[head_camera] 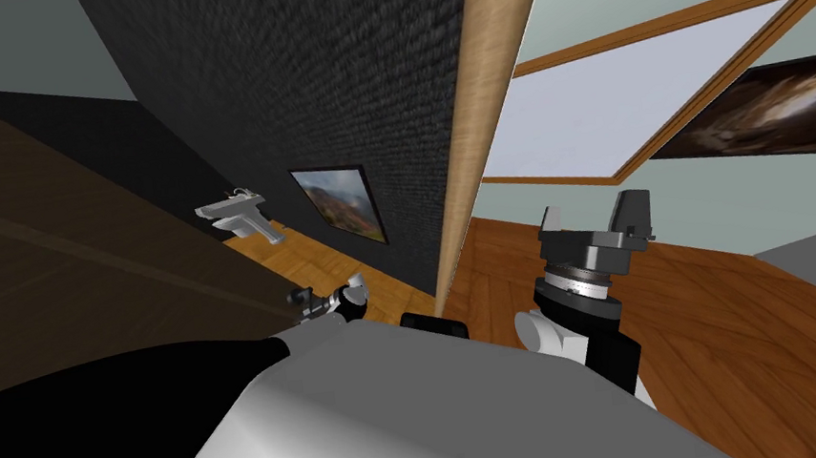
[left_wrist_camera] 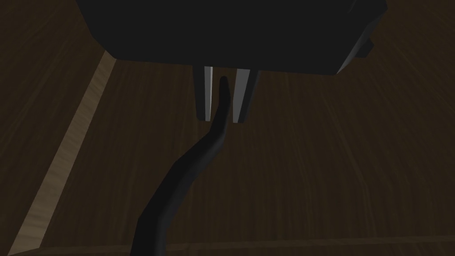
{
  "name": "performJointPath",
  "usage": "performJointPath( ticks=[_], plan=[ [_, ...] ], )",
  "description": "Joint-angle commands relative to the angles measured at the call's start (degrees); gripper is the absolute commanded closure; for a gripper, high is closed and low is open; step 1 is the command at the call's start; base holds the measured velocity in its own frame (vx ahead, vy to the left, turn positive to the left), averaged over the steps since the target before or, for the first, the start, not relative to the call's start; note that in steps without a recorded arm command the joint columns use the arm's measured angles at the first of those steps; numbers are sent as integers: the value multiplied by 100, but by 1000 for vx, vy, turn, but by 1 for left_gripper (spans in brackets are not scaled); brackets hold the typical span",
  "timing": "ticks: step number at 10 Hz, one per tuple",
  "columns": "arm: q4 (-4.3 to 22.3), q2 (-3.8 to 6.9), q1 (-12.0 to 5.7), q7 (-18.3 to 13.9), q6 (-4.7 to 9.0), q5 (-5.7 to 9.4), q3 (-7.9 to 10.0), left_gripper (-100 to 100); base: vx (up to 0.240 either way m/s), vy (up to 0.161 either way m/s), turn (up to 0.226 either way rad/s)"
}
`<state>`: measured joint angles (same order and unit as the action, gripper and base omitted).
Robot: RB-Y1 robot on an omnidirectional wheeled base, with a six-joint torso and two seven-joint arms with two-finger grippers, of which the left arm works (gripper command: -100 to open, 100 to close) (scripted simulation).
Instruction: Push the door open
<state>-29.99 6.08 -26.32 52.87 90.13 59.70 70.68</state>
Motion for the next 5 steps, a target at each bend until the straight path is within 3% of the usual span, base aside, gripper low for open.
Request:
performJointPath(
  ticks=[1,2,5],
  plan=[
    [103,-47,-31,-33,22,18,5,100,-6,-3,-18],
    [91,51,-3,-32,34,73,86,100,5,19,31],
    [88,50,-1,-31,39,90,105,100,-2,24,20]
  ],
)
